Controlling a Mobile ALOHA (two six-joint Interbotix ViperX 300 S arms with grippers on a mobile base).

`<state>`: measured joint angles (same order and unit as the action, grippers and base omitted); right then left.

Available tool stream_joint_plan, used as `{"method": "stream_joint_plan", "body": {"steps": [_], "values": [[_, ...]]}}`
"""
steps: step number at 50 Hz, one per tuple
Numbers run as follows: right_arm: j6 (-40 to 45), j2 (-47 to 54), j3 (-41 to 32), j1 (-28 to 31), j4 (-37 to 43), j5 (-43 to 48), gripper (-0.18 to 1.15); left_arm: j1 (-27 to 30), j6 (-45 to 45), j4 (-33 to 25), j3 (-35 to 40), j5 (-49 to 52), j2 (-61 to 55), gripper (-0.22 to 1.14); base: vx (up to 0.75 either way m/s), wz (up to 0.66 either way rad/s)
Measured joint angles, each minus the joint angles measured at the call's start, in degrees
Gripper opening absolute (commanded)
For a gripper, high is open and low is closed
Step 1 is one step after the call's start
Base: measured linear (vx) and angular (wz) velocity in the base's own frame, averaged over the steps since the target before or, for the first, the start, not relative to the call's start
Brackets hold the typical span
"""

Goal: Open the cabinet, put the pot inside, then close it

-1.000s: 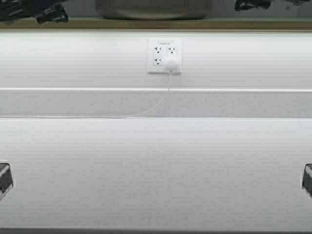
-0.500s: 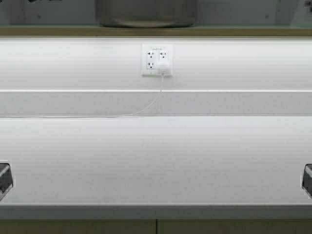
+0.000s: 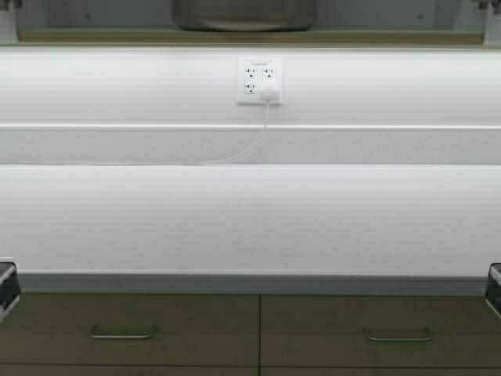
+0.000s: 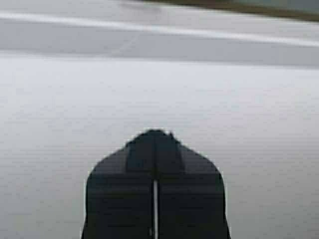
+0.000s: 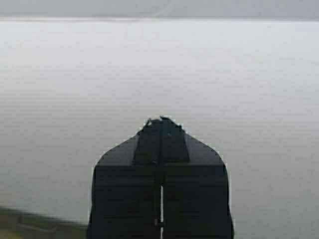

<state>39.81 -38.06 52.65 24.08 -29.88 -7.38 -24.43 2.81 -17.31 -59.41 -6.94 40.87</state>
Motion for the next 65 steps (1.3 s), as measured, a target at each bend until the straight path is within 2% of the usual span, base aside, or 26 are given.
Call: {"method": "stream_joint_plan", "body": {"steps": [28,35,40,47,57,65], "values": [[-1.4,3.5,-1.3,0.0,-0.6,0.0,0.08,2.5,1.7,0.0,3.4,-1.8,-5.1,0.04,-0.3,0.03],[-2.9,4.0,-1.8,-1.1,-1.4,0.0,0.08,6.9,2.0,0.1,3.4,-1.8,-5.4,0.04,-0.28,-0.08],[-4.6,4.2,-2.9,-6.0,-1.8,0.0,0.08,11.8,2.5,0.0,3.7,-1.7,-5.4,0.04,-0.27,-0.07],[-6.3,5.8,-5.6,-16.5,-2.0,0.1,0.08,23.5,2.8,0.1,6.9,-0.7,-5.7,0.04,-0.22,-0.01],[-7.7,10.8,-13.7,-34.0,-2.0,2.6,0.08,37.8,2.7,0.1,18.4,3.6,-11.1,0.04,-0.15,0.04],[-7.7,16.7,-23.1,-43.6,-2.0,3.9,0.07,42.2,2.8,0.2,29.6,6.4,-20.0,0.04,-0.09,0.05]]}}
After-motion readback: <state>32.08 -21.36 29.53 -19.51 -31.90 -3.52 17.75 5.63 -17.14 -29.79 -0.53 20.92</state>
